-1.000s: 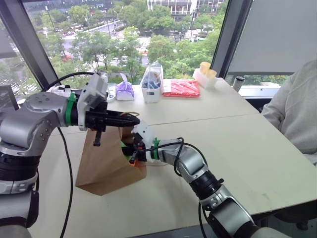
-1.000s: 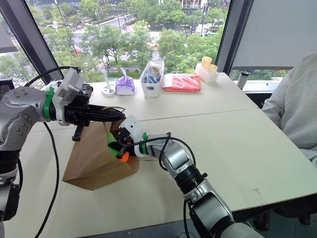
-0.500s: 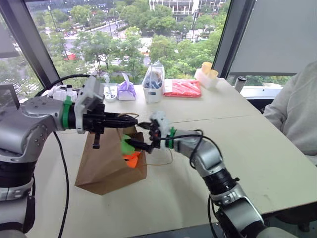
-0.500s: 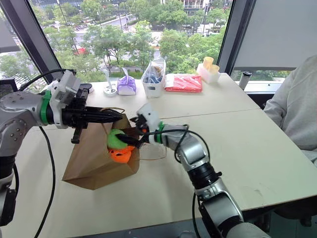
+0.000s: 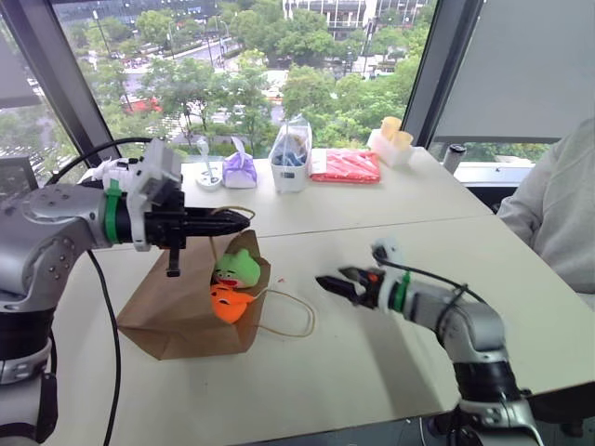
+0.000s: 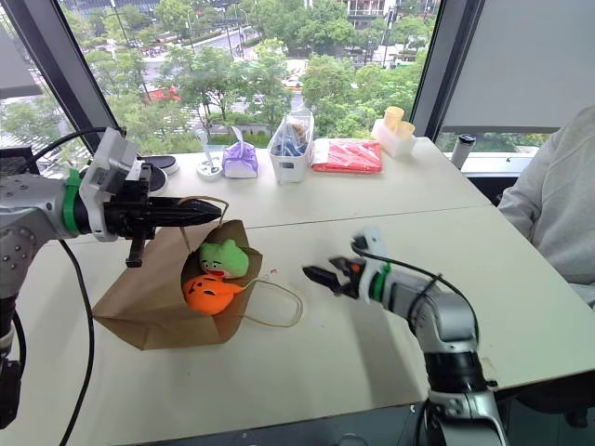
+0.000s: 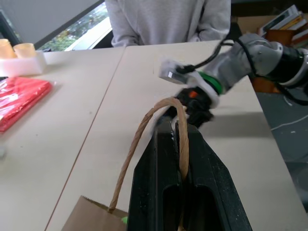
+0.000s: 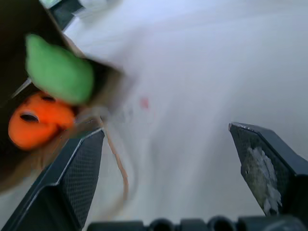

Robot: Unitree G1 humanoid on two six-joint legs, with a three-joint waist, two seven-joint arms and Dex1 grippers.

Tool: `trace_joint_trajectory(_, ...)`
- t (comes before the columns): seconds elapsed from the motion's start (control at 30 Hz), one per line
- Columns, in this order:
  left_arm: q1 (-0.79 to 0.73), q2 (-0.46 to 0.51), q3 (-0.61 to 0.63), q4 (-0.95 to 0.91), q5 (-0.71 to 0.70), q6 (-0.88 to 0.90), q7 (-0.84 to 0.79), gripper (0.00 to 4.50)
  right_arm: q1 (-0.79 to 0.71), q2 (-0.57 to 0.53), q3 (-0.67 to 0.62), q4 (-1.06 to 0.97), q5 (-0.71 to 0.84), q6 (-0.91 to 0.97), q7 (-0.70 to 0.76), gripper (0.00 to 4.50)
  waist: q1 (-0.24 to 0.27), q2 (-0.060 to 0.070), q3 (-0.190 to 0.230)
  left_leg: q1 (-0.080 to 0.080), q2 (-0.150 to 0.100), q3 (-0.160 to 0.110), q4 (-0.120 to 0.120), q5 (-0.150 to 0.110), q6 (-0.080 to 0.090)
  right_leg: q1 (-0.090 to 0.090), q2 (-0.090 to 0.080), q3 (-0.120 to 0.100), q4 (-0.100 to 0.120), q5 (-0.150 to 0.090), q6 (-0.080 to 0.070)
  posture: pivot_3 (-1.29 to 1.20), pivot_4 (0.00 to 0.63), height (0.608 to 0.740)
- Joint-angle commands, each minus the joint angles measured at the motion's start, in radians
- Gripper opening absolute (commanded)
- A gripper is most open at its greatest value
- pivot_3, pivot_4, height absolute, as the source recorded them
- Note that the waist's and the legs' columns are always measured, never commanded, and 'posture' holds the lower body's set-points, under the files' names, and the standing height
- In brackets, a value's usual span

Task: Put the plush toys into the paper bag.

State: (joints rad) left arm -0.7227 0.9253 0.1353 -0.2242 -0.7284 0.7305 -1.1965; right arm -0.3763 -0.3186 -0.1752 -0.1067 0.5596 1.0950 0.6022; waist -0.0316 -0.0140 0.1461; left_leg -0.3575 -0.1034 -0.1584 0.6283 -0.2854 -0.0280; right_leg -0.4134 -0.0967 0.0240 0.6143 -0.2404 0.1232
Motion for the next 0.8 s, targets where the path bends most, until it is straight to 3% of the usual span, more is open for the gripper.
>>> trace_joint_trajectory(0.03,-0.010,0.008,0.034,-0.009,-0.007,-0.022,0.007,0.00,0.057,0.014,-0.087,-0.131,0.149,0.153,-0.021,4.46,-0.003,0.000,0.000,0.000,0.000,0.001,0.000,0.000,0.001,0.000,0.000,0.000,0.000,0.000,0.000,0.00,0.150,0.740)
trace_joint_trajectory(0.27,-0.008,-0.001,0.031,-0.009,-0.009,-0.026,0.018,0.00,0.140,0.183,-0.161,-0.268,0.313,0.387,-0.160,4.46,-0.004,0.000,0.000,0.002,0.002,0.001,0.000,-0.002,0.003,0.001,0.001,0.000,0.000,0.000,0.000,0.00,0.150,0.740)
trace_joint_trajectory(0.47,-0.012,-0.010,0.027,-0.013,-0.012,-0.024,0.029,0.00,0.105,0.347,-0.156,-0.233,0.313,0.415,-0.277,4.46,0.000,0.000,0.000,0.002,0.001,0.001,0.001,-0.001,0.003,0.001,0.001,0.000,0.000,0.000,0.000,0.00,0.150,0.740)
trace_joint_trajectory(0.6,-0.013,-0.013,0.027,-0.017,-0.013,-0.022,0.036,0.00,0.060,0.396,-0.153,-0.158,0.284,0.363,-0.320,4.46,0.000,0.001,0.000,0.002,0.001,0.001,0.000,-0.001,0.003,0.001,0.001,0.000,0.000,0.000,0.000,0.00,0.150,0.740)
trace_joint_trajectory(0.7,-0.013,-0.012,0.027,-0.019,-0.014,-0.021,0.039,0.00,0.036,0.395,-0.137,-0.116,0.259,0.281,-0.329,3.67,0.001,0.001,0.000,0.002,0.001,0.001,0.000,-0.001,0.002,0.001,0.001,0.000,0.000,0.000,0.000,0.00,0.150,0.740)
trace_joint_trajectory(0.8,-0.011,-0.008,0.030,-0.023,-0.018,-0.018,0.041,0.00,0.034,0.374,-0.121,-0.122,0.266,0.263,-0.324,2.16,0.000,0.001,0.000,0.001,0.001,0.001,0.000,-0.001,0.002,0.000,0.001,0.000,0.000,0.000,0.000,0.00,0.150,0.740)
